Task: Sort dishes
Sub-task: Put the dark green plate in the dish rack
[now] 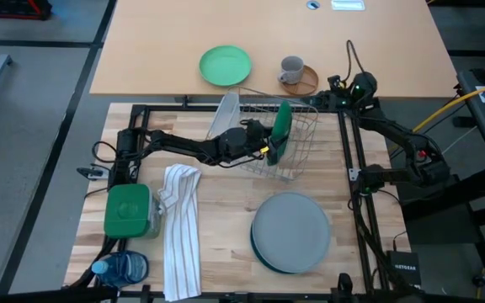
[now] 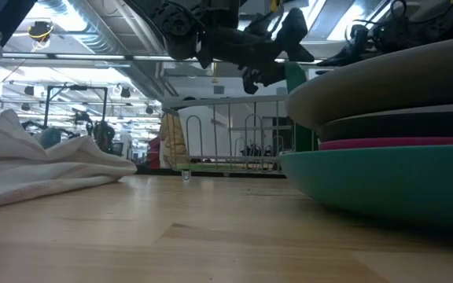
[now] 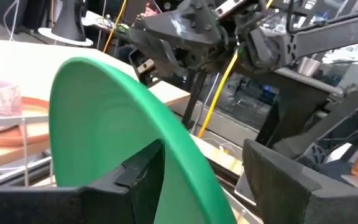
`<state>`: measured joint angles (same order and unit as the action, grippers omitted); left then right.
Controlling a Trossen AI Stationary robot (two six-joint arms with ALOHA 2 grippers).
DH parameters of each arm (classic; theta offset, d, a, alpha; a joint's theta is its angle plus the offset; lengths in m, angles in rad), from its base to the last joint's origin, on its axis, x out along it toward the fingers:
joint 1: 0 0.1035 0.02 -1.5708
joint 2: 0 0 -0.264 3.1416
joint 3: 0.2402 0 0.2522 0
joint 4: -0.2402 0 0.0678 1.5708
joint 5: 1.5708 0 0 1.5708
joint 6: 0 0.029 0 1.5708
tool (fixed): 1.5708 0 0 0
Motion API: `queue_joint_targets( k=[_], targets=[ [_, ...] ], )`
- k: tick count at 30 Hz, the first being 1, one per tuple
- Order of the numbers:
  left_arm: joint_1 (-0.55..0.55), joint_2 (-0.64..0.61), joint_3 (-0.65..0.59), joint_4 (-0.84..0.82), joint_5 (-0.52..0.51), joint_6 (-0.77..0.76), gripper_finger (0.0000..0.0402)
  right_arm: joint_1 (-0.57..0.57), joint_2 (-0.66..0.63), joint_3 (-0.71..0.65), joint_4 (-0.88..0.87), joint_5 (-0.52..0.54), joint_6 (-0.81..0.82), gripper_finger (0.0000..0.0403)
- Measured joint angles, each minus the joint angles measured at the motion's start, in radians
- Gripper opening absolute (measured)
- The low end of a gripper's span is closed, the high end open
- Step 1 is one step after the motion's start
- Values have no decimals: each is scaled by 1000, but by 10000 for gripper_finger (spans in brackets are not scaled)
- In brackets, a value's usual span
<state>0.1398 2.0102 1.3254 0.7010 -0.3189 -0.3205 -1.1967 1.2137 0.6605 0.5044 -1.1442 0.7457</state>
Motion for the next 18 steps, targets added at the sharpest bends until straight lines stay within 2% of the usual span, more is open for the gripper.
queue_joint_targets(
  k=[6,18],
  targets=[
    [0,1,0,-36,-7,68,208,46,0,0,1,18,-4,89],
    [12,-18,0,-105,-25,33,212,45,0,0,-7,16,-5,89]
  ],
)
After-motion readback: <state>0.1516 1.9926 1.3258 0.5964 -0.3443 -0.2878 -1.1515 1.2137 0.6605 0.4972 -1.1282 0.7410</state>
